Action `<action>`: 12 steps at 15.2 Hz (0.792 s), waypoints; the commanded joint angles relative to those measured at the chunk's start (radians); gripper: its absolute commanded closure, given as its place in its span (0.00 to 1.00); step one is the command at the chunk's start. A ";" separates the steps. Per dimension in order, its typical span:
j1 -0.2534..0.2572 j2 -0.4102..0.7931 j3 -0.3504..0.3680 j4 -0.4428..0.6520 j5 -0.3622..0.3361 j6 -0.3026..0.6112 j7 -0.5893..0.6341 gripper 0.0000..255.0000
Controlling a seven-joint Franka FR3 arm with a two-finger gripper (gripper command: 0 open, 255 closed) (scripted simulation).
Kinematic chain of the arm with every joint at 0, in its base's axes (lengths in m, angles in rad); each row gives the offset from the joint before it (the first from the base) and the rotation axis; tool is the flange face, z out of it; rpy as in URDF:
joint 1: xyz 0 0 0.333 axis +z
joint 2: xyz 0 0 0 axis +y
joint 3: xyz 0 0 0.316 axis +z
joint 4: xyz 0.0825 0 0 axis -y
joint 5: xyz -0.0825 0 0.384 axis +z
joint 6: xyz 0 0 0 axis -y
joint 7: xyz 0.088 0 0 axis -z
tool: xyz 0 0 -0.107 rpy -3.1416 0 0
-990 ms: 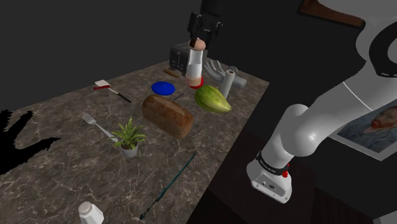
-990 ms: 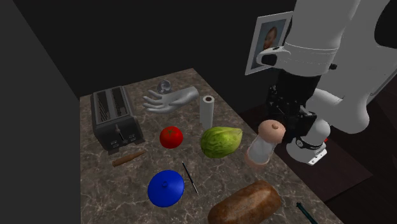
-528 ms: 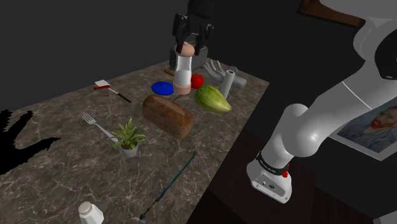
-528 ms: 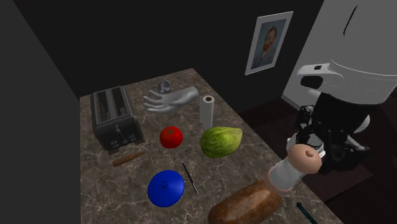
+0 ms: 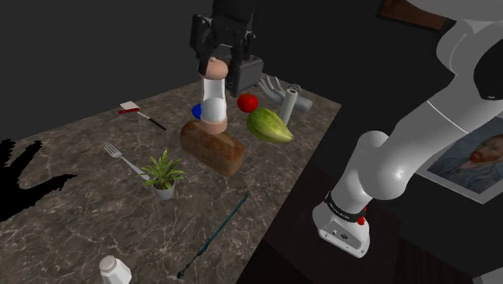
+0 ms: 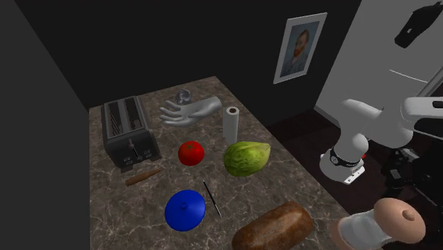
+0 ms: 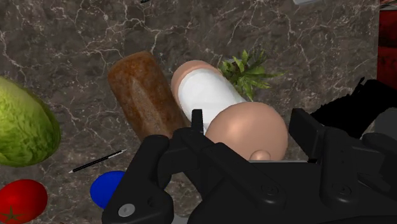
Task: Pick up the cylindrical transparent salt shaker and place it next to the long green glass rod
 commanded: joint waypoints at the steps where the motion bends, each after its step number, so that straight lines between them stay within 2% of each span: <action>1: 0.018 0.025 0.043 0.017 -0.002 0.017 0.061 1.00; 7: 0.065 0.135 0.152 0.129 -0.037 0.029 0.222 1.00; 12: 0.116 0.263 0.239 0.263 -0.104 0.024 0.365 1.00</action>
